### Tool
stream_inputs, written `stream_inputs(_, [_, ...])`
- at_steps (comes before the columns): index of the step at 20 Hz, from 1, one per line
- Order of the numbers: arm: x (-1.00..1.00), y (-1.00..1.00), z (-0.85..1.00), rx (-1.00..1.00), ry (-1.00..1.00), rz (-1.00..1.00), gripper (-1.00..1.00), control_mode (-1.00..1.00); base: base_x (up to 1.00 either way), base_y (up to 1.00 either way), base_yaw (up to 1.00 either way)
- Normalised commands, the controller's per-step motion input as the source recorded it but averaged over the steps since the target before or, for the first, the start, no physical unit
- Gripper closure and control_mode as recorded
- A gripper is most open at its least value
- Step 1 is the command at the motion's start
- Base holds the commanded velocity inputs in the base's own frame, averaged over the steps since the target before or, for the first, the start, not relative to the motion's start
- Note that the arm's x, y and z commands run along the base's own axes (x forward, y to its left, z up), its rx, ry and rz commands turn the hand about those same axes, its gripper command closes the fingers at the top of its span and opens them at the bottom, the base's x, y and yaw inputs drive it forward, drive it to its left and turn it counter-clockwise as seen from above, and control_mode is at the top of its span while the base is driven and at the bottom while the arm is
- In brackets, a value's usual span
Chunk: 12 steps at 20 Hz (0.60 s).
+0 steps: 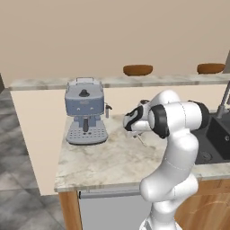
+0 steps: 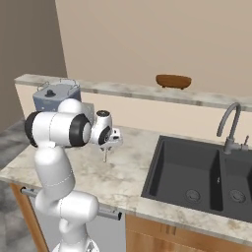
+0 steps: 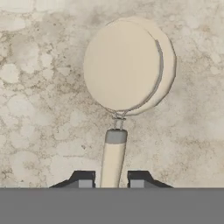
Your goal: Grab the spray bottle from the cabinet, then place it next to the cutting board for sanitizing. Then grab the dish brush from the countertop next to the sink and place it next to the cutting board.
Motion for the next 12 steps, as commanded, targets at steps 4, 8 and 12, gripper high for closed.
stream_inputs(4, [-0.2,0.17,0.0,0.0,-0.03,0.0,1.0,-1.0,0.0,0.0,0.0])
stream_inputs(8, [-0.38,0.0,0.05,0.0,-0.04,0.0,1.0,-1.0,0.0,0.0,0.0])
stream_inputs(12, [-0.65,-0.3,0.49,0.01,-0.13,-0.06,1.0,-1.0,0.0,0.0,0.0])
